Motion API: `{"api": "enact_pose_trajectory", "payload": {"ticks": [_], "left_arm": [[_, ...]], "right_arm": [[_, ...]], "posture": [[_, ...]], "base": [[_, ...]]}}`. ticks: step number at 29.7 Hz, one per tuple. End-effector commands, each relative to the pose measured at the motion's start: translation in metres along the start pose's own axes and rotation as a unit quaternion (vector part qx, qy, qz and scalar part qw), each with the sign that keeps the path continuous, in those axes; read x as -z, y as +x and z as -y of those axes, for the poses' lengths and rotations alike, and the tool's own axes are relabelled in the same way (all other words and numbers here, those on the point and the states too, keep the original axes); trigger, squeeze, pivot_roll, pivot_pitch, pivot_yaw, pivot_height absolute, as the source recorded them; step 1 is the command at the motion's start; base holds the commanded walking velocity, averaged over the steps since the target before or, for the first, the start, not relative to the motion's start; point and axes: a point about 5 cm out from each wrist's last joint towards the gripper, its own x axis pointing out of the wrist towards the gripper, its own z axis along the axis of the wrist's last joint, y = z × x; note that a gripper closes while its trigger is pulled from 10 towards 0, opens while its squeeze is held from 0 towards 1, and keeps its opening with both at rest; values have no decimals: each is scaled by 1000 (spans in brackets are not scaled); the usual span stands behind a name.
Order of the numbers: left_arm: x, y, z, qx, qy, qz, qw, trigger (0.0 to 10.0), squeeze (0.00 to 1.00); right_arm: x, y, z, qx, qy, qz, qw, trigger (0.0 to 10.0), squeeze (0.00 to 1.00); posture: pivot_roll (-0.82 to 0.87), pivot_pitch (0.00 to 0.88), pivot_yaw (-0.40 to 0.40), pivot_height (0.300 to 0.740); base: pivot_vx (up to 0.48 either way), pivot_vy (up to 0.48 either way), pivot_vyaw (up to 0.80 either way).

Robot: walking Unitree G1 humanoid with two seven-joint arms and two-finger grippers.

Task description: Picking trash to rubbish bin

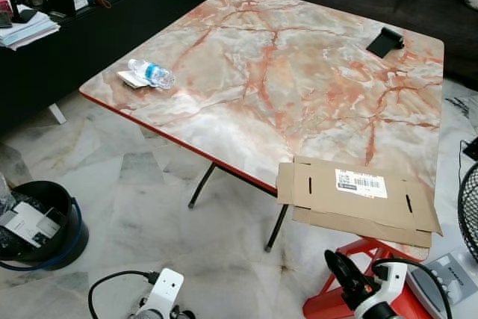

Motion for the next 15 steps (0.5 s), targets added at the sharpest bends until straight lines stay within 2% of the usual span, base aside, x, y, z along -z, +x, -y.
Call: {"api": "enact_pose_trajectory", "payload": {"ticks": [1,12,13,15], "left_arm": [[7,-1,4,9,2,-12,1000,10000,0],[7,-1,4,9,2,-12,1000,10000,0],[7,-1,5,11,4,-12,1000,10000,0],[7,-1,5,14,5,-11,1000,10000,0]], "right_arm": [[-1,-4,1,2,6,4,1000,10000,0],[-2,-5,0,0,10,3,1000,10000,0],[-30,-2,-19,-71,7,49,996,10000,1000],[-62,-3,-57,-185,3,93,978,10000,1000]], "posture": [[38,131,-70,740],[38,131,-70,740],[24,130,-60,740],[22,130,-62,740]], "base": [[0,0,0],[0,0,0],[0,0,0],[0,0,0]]}}
